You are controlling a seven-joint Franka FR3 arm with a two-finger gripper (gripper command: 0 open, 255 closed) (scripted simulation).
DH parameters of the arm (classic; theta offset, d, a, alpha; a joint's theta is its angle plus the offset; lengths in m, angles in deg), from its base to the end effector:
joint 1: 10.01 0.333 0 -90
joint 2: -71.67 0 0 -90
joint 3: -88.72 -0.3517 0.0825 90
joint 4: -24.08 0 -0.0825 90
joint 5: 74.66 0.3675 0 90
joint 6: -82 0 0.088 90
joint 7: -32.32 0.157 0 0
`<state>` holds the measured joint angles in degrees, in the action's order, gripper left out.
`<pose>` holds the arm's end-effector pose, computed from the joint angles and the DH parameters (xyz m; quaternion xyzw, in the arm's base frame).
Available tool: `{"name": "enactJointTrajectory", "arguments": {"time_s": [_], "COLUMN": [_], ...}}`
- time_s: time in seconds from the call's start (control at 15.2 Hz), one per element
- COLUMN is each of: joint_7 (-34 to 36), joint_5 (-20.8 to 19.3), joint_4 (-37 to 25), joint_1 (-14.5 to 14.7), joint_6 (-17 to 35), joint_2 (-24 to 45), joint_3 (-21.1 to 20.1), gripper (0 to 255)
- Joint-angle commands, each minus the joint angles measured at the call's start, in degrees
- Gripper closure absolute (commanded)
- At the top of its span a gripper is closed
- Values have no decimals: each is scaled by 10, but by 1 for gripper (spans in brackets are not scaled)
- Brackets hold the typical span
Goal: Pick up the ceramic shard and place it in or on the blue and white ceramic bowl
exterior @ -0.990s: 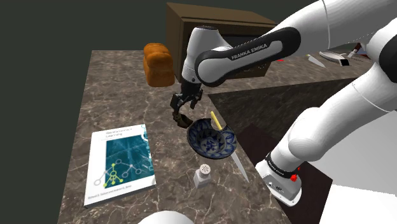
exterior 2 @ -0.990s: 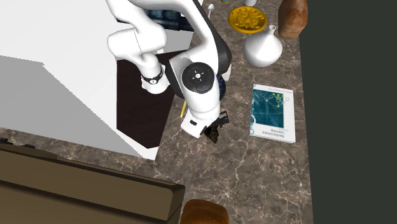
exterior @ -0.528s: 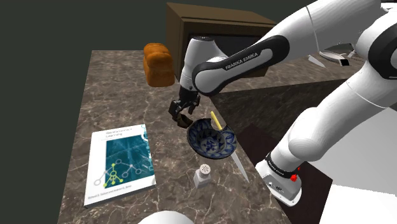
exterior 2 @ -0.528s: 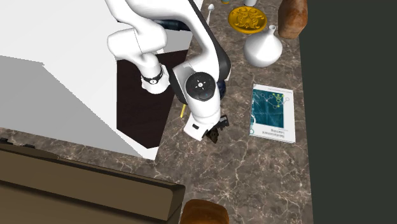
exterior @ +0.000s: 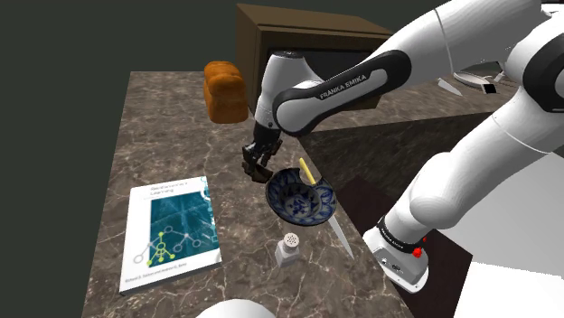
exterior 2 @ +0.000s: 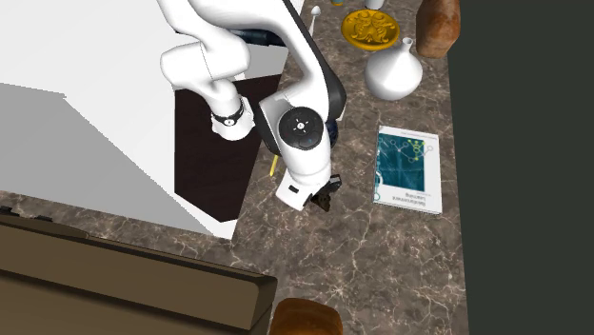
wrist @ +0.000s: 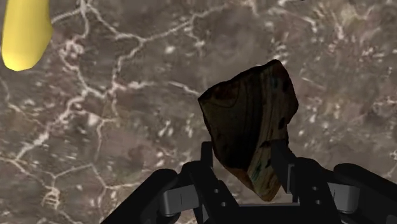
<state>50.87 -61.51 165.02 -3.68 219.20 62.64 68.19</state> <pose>0.4045 0.2150 0.3567 -0.9976 0.0094 -0.0192 0.0663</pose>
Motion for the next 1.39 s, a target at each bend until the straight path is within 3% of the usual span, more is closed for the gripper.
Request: {"name": "enactJointTrajectory", "arguments": {"time_s": [0.0,0.46,0.92,0.99,1.19,1.32], "joint_7": [0,0,0,0,36,37], "joint_5": [-1,-1,1,1,-14,-14], "joint_4": [2,2,-15,-15,-135,-131], "joint_1": [-1,-1,-1,-1,-3,-2], "joint_6": [0,0,-42,-42,-278,-275], "joint_2": [2,2,-24,-24,50,53], "joint_3": [1,1,5,5,4,4], "gripper": [255,255,255,0,0,0]}}
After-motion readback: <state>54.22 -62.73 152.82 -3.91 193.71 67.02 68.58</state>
